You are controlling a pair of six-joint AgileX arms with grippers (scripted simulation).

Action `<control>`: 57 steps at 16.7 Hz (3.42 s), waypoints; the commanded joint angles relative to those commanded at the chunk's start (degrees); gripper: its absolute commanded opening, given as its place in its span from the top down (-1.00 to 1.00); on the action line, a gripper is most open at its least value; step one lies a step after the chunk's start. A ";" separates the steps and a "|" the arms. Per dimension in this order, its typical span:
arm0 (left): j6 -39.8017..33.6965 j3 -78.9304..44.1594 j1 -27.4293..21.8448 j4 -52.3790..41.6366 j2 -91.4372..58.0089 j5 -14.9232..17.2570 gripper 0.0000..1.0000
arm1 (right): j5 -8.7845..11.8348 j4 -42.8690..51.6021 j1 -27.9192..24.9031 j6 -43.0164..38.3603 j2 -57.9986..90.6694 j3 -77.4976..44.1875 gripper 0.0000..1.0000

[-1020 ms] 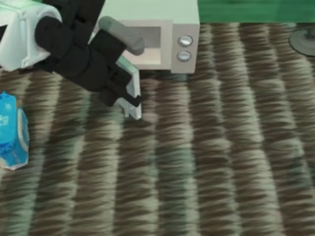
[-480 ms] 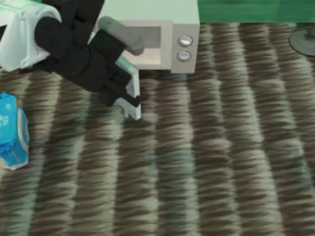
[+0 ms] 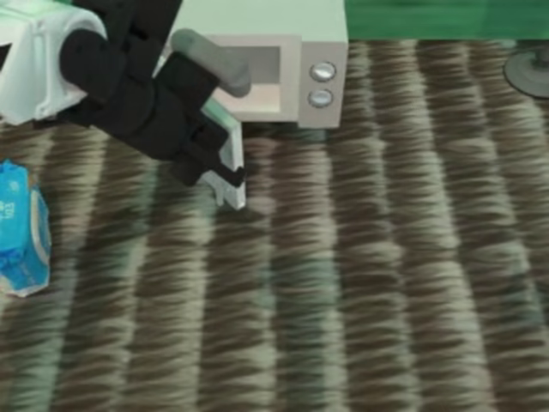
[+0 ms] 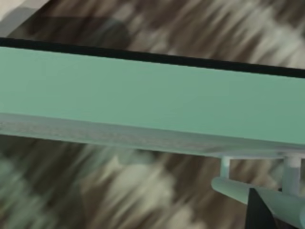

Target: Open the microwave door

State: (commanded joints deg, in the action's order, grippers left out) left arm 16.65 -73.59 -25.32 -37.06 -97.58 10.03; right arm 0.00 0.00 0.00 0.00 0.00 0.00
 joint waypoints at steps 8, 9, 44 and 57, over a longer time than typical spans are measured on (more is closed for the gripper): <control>5.68 1.19 2.55 -1.00 1.18 2.44 1.00 | 0.00 0.00 0.00 0.00 0.00 0.00 -1.00; 5.68 1.19 2.55 -1.00 1.18 2.44 1.00 | 0.00 0.00 0.00 0.00 0.00 0.00 -1.00; 12.19 2.06 5.22 -2.70 2.15 5.69 1.00 | 0.00 0.00 0.00 0.00 0.00 0.00 -1.00; 12.19 2.06 5.22 -2.70 2.15 5.69 1.00 | 0.00 0.00 0.00 0.00 0.00 0.00 -1.00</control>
State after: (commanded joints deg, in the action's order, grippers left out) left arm 28.84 -71.53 -20.09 -39.76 -95.43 15.72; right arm 0.00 0.00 0.00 0.00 0.00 0.00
